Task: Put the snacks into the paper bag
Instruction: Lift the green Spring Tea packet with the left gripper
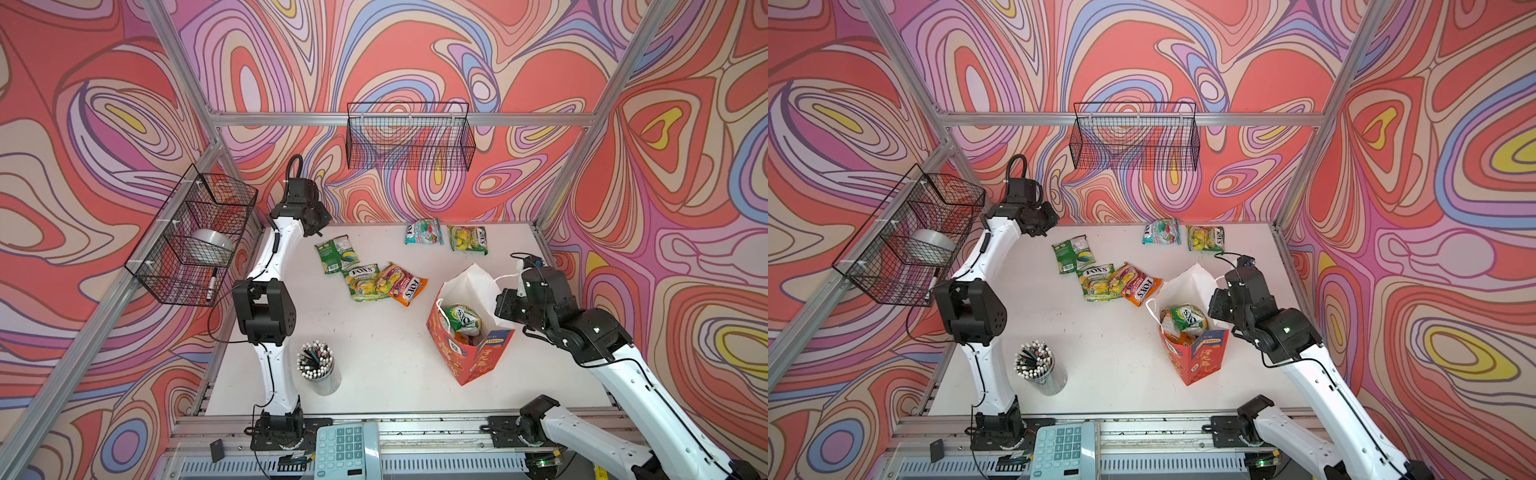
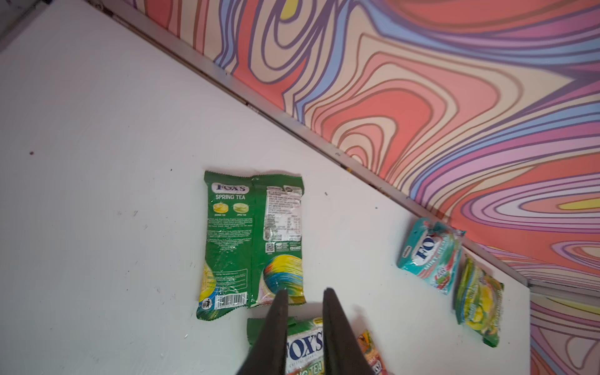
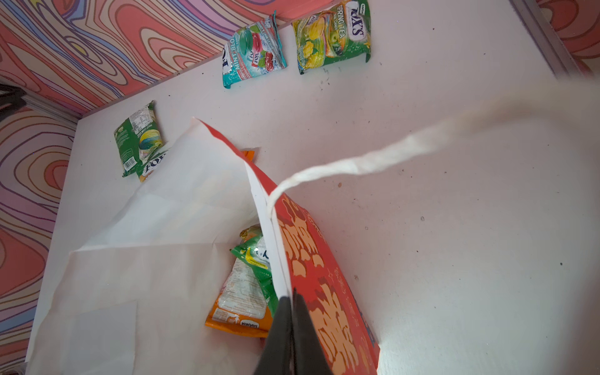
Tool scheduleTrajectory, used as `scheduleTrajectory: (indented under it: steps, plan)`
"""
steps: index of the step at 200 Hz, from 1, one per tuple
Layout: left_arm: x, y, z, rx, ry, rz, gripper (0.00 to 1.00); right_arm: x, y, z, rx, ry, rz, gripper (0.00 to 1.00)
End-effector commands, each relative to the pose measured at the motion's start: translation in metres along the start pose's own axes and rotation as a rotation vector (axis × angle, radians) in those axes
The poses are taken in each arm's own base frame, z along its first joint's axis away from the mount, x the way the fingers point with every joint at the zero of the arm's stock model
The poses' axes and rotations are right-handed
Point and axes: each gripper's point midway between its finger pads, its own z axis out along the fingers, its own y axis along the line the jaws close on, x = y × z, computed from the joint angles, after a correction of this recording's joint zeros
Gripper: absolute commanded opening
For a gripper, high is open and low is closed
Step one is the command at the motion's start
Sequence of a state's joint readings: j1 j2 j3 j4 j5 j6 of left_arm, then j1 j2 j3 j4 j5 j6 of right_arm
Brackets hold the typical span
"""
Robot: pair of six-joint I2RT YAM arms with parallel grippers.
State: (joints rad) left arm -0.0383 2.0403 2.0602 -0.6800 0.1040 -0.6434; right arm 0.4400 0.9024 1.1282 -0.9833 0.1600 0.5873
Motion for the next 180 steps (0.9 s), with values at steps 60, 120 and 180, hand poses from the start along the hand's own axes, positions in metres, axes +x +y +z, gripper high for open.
scheduleTrajectory:
  steps: [60,120,180]
  plan:
    - [0.064,0.061,0.075,-0.190,0.253,0.092,1.00,0.003,-0.001,-0.007,-0.010,0.001,0.011,0.00]
    - [0.088,0.090,0.130,-0.257,0.344,0.171,1.00,0.004,0.000,0.008,0.012,0.018,0.000,0.00]
    - [0.105,0.100,0.161,-0.251,0.391,0.129,0.98,0.005,-0.002,0.012,0.025,0.023,-0.001,0.00]
